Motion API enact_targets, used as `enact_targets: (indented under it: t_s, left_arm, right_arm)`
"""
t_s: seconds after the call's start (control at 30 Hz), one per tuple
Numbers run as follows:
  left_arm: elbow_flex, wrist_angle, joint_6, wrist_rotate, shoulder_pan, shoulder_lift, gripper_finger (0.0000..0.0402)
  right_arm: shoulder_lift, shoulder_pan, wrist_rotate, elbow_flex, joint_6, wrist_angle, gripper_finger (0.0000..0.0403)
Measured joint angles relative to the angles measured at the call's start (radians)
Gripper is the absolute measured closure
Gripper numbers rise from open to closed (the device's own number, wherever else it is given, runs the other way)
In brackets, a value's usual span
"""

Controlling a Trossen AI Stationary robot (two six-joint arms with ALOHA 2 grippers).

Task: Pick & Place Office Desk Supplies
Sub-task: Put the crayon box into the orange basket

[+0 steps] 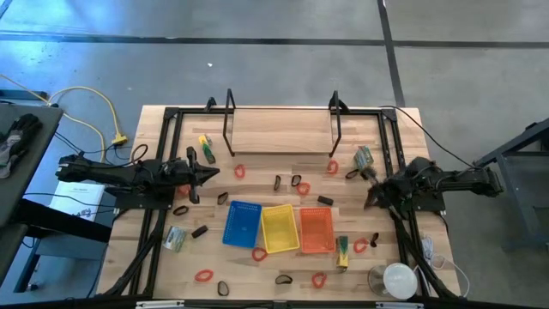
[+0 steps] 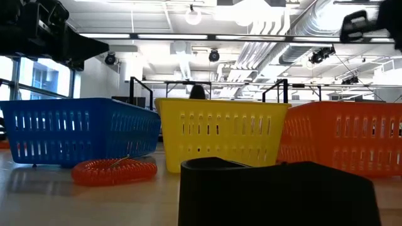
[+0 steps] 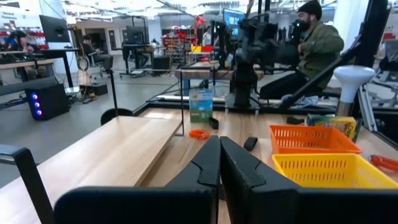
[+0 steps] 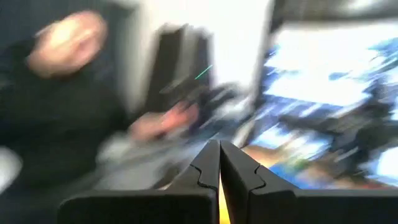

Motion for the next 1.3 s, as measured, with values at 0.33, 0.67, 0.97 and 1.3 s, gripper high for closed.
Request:
enact_targets:
  t_s: [0.33,0.67,0.97,1.3]
  left_arm:
    - [0.000,0.058,0.043,-0.001,0.000,0.000,0.0401]
    - [0.000,0.160,-0.020,-0.001,0.001,0.000,0.0401]
    - [0.000,0.195,-0.013,-0.001,0.001,0.000,0.0401]
    - [0.000,0.186,0.069,0.000,0.001,0.014,0.0401]
  right_arm:
    - [0.181,0.000,0.554,0.269,-0.017,-0.423,0.0401]
    - [0.513,0.000,0.758,0.457,0.224,-0.390,0.0401]
    - [0.619,0.000,0.720,0.457,0.198,-0.129,0.0401]
    - [0.640,0.000,0.802,0.471,0.005,-0.116,0.0401]
